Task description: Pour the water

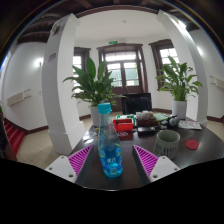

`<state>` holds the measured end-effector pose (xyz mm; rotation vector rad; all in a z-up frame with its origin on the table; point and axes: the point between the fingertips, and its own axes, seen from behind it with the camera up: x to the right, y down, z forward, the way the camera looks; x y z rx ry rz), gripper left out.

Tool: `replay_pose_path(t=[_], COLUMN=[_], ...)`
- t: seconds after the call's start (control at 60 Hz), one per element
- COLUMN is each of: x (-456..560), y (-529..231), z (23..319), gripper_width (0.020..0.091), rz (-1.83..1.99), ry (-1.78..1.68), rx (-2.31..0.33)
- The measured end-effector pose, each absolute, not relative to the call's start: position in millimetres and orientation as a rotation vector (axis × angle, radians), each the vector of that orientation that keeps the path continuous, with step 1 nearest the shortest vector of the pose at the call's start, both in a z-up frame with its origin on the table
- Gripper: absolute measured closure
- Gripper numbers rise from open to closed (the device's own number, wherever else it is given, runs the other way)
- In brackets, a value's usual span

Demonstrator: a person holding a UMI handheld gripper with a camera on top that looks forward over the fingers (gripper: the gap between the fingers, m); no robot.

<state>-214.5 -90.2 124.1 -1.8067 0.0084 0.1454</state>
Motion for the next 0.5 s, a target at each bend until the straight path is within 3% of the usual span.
replay_pose_path(t=[0.3, 0.333, 0.383, 0.5], x=[-233, -234, -233, -239], y=[-26, -22, -18, -18], z=[105, 103, 99, 103], gripper_width=[0.0334, 0.0379, 0.0574, 0.0647], rz=[0.097, 0.085, 0.058, 0.051], ry=[-0.079, -0.09, -0.105, -0.159], rx=[-1.803, -1.799, -1.795, -1.736])
